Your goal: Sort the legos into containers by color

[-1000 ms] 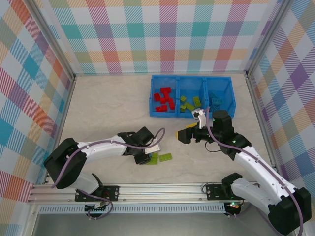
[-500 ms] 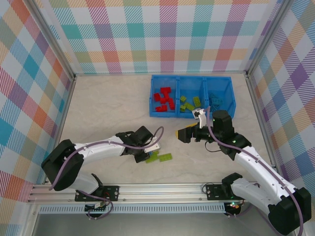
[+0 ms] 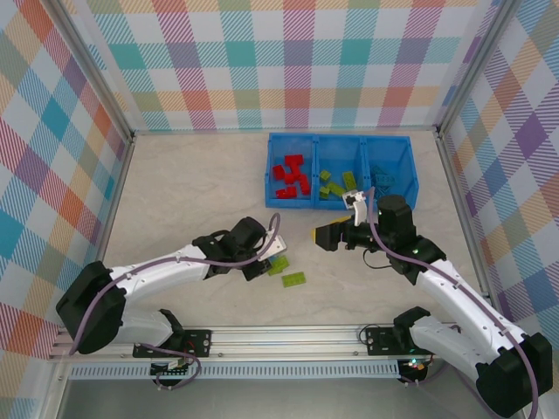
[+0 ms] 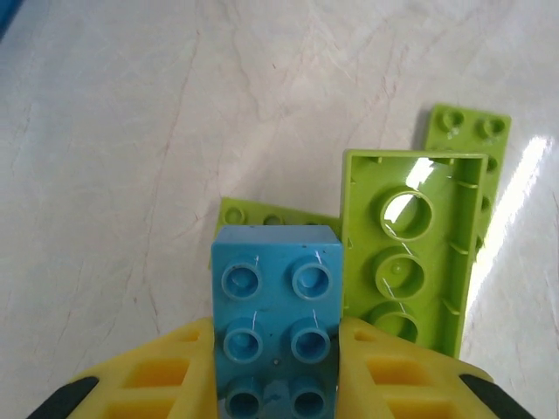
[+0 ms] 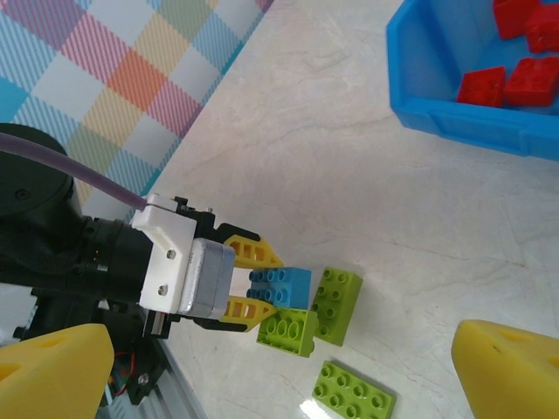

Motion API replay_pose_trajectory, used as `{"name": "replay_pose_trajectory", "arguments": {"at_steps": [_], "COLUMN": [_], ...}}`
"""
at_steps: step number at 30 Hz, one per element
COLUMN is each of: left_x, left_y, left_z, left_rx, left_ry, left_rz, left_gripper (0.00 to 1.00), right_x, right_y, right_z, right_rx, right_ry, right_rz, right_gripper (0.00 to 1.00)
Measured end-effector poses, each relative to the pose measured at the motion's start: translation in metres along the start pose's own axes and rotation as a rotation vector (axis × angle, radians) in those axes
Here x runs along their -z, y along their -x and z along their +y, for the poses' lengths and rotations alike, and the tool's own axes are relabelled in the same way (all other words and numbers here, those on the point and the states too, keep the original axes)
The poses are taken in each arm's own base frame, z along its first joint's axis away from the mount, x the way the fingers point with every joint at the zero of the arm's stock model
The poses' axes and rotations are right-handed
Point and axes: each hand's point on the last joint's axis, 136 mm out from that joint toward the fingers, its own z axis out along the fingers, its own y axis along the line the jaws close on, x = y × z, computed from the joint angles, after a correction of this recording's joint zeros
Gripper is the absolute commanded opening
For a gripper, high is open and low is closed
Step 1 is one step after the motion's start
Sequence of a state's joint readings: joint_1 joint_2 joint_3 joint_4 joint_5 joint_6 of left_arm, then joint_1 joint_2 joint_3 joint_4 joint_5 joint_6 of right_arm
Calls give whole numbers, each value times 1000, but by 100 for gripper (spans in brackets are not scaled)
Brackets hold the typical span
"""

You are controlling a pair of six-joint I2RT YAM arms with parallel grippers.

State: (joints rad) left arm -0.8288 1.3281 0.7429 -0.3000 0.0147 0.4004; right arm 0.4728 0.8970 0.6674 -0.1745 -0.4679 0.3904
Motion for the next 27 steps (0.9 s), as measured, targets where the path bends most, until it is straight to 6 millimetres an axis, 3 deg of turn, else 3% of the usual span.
{"name": "replay_pose_trajectory", "arguments": {"at_steps": [4, 11, 18, 21, 27], "left_x": [-12, -30, -51, -62, -83], "left_y": [23, 116, 197, 209, 198], "left_z": [7, 39, 79, 91, 101], "left_rx": [46, 172, 293, 320, 357], "left_ry": [5, 75, 242, 317, 402], "left_rz": [-17, -125, -209, -208, -156], "left_gripper": [33, 32, 34, 35, 41], "right_x": [2, 12, 40, 47, 52], "right_y": [1, -5, 11, 13, 9], "right_z": [-14, -49, -51, -52, -53], "right_rx": [-23, -84, -83, -85, -106], "right_ry": [-82, -283, -374, -392, -407], "right_rz": [-19, -31, -159, -183, -184], "right_gripper": [100, 100, 100, 100, 100]}}
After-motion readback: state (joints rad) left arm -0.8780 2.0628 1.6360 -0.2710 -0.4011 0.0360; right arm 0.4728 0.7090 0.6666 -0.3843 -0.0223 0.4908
